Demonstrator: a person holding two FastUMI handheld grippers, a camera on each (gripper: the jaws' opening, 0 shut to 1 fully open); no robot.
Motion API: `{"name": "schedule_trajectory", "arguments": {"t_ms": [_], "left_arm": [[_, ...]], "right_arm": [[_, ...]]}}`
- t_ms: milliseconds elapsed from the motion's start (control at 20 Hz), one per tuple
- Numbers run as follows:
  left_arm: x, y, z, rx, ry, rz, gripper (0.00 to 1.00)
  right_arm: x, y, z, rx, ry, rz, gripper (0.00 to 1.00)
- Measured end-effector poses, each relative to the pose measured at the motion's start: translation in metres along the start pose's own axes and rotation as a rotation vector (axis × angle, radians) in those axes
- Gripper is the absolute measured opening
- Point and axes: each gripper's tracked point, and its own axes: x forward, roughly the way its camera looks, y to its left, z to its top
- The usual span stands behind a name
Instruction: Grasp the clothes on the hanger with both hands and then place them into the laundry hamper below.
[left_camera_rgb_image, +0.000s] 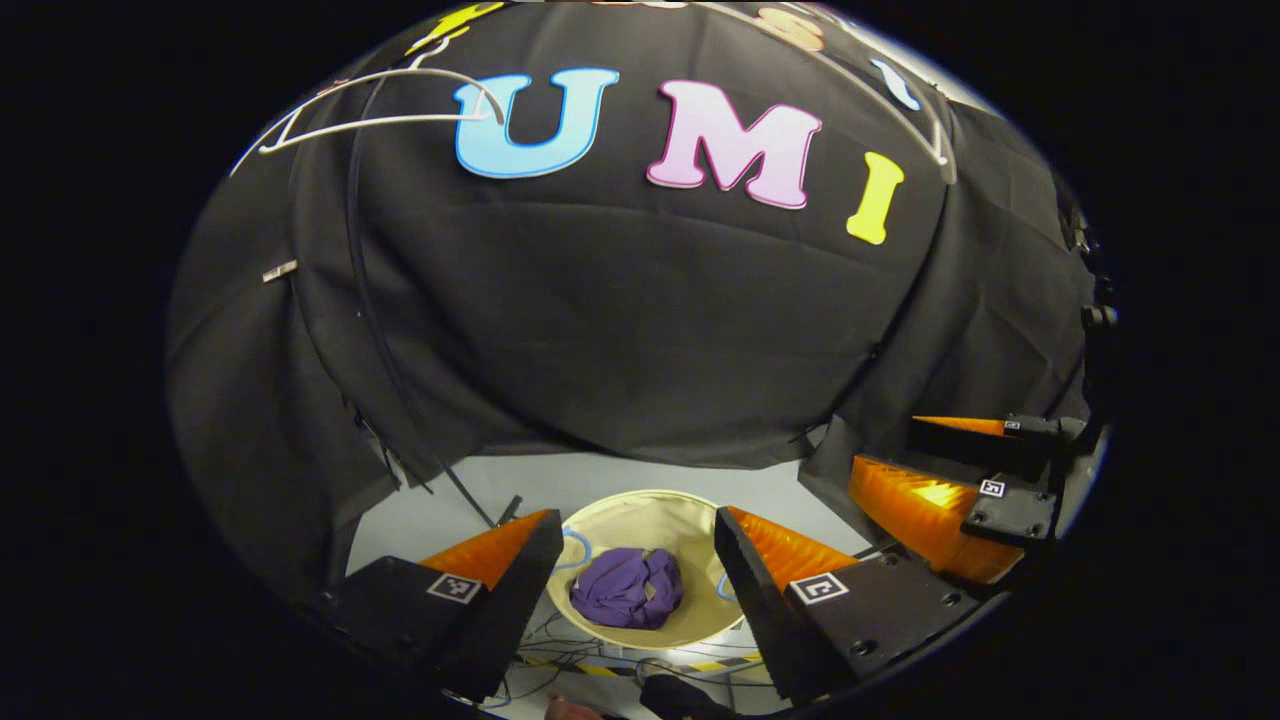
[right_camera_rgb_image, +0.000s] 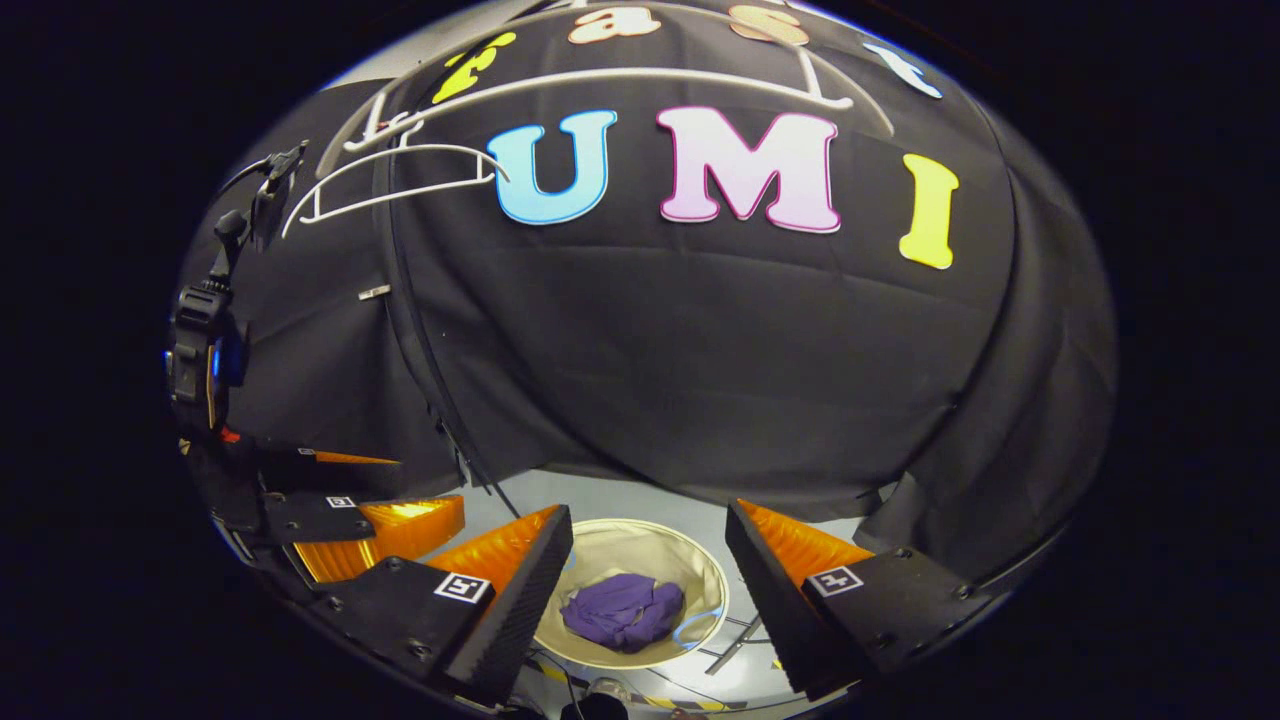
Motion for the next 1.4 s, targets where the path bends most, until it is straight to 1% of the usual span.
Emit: {"name": "schedule_trajectory", "arguments": {"t_ms": [200,350,500,700,750,800,850,900,950,1050,1150,1250,1300,1350,1400], "left_arm": [[-0.06,0.005,0.017,0.045,-0.123,-0.024,0.96],[-0.123,0.015,0.04,0.089,-0.256,-0.024,0.95],[-0.192,0.017,0.054,0.113,-0.378,-0.067,0.95],[-0.271,0.018,0.054,0.161,-0.487,-0.105,0.95],[-0.291,0.016,0.053,0.17,-0.516,-0.119,0.95],[-0.31,0.013,0.054,0.179,-0.548,-0.13,0.94],[-0.33,0.015,0.057,0.187,-0.587,-0.121,0.93],[-0.349,0.017,0.063,0.197,-0.635,-0.103,0.92],[-0.365,0.016,0.068,0.208,-0.674,-0.094,0.98],[-0.387,0.005,0.079,0.227,-0.728,-0.103,0.92],[-0.416,0.004,0.093,0.235,-0.819,-0.1,0.94],[-0.438,-0.003,0.101,0.226,-0.881,-0.127,0.96],[-0.445,-0.004,0.104,0.215,-0.899,-0.137,0.95],[-0.453,0.0,0.109,0.202,-0.927,-0.131,0.95],[-0.465,0.007,0.116,0.19,-0.966,-0.109,0.94]], "right_arm": [[-0.055,0.016,0.026,0.021,-0.103,-0.052,0.99],[-0.109,0.039,0.053,0.041,-0.212,-0.093,0.98],[-0.171,0.062,0.075,0.052,-0.337,-0.128,0.98],[-0.247,0.09,0.092,0.055,-0.465,-0.167,0.98],[-0.263,0.094,0.094,0.057,-0.491,-0.172,1.0],[-0.276,0.099,0.097,0.055,-0.512,-0.178,0.98],[-0.29,0.101,0.103,0.053,-0.542,-0.188,0.95],[-0.306,0.102,0.11,0.046,-0.574,-0.197,0.98],[-0.32,0.104,0.115,0.037,-0.597,-0.206,0.98],[-0.342,0.111,0.126,0.018,-0.65,-0.216,0.98],[-0.37,0.119,0.143,-0.013,-0.729,-0.223,0.98],[-0.388,0.123,0.155,-0.037,-0.787,-0.222,0.97],[-0.392,0.128,0.158,-0.035,-0.808,-0.209,0.98],[-0.397,0.133,0.162,-0.031,-0.833,-0.197,0.94],[-0.405,0.135,0.169,-0.031,-0.858,-0.189,0.98]]}}
